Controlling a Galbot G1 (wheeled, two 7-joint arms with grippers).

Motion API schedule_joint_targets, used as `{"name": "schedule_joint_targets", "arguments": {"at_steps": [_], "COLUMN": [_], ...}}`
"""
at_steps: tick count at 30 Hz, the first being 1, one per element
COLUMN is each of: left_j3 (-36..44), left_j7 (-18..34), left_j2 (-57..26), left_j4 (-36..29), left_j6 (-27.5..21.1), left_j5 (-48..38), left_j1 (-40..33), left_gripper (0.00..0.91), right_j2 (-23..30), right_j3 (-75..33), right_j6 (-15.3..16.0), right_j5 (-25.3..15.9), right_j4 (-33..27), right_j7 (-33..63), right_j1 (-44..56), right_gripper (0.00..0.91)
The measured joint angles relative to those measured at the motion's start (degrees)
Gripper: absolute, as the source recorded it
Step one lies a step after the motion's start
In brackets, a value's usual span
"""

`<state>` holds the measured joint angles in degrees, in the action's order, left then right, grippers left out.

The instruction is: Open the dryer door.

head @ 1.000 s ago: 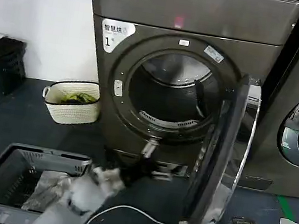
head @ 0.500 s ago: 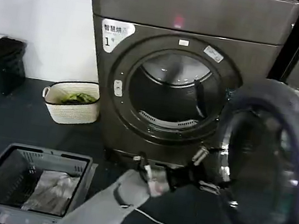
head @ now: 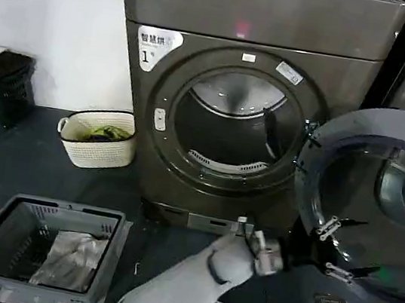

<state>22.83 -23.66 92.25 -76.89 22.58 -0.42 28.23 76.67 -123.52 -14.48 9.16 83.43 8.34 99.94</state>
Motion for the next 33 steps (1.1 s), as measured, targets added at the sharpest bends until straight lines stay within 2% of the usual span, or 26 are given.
{"name": "schedule_joint_targets", "arguments": {"at_steps": [7, 12, 15, 20, 24, 30, 33], "left_j3": [-1.3, -3.1, -3.4, -3.7, -2.7, -2.8, -3.7], "left_j7": [1.9, 5.9, 6.0, 5.9, 4.2, 3.3, 3.3], "left_j2": [-0.1, -0.1, -0.1, -0.1, -0.1, -0.1, -5.4], "left_j4": [3.1, 4.7, 5.3, 5.0, 1.4, -9.4, -15.0], "left_j6": [-3.7, -6.7, -6.8, -8.2, -12.6, -13.2, -14.1], "left_j5": [0.5, 0.0, -0.1, -0.4, -2.3, -2.2, -3.1], "left_j1": [-1.0, -0.9, -1.2, -1.0, 0.4, 3.9, 5.9], "left_gripper": [0.907, 0.907, 0.907, 0.907, 0.907, 0.907, 0.907], "right_j2": [-1.4, -1.7, -1.6, -1.8, -2.2, -2.8, -3.6], "right_j3": [-0.6, -0.4, -0.1, 0.0, 0.1, 1.3, 1.6], "right_j6": [0.0, -0.6, -1.1, -1.5, -0.1, 4.2, 6.2], "right_j5": [4.1, 2.1, 0.6, 0.8, 1.3, 4.0, 4.2], "right_j4": [-1.6, -2.0, -2.1, -2.1, -1.5, -1.0, -2.0], "right_j7": [0.2, -0.3, -0.4, -0.8, -1.6, -2.5, -1.1], "right_j1": [0.9, 0.7, 0.4, 0.1, -0.1, -0.1, 0.0], "right_gripper": [0.907, 0.907, 0.907, 0.907, 0.907, 0.907, 0.907]}}
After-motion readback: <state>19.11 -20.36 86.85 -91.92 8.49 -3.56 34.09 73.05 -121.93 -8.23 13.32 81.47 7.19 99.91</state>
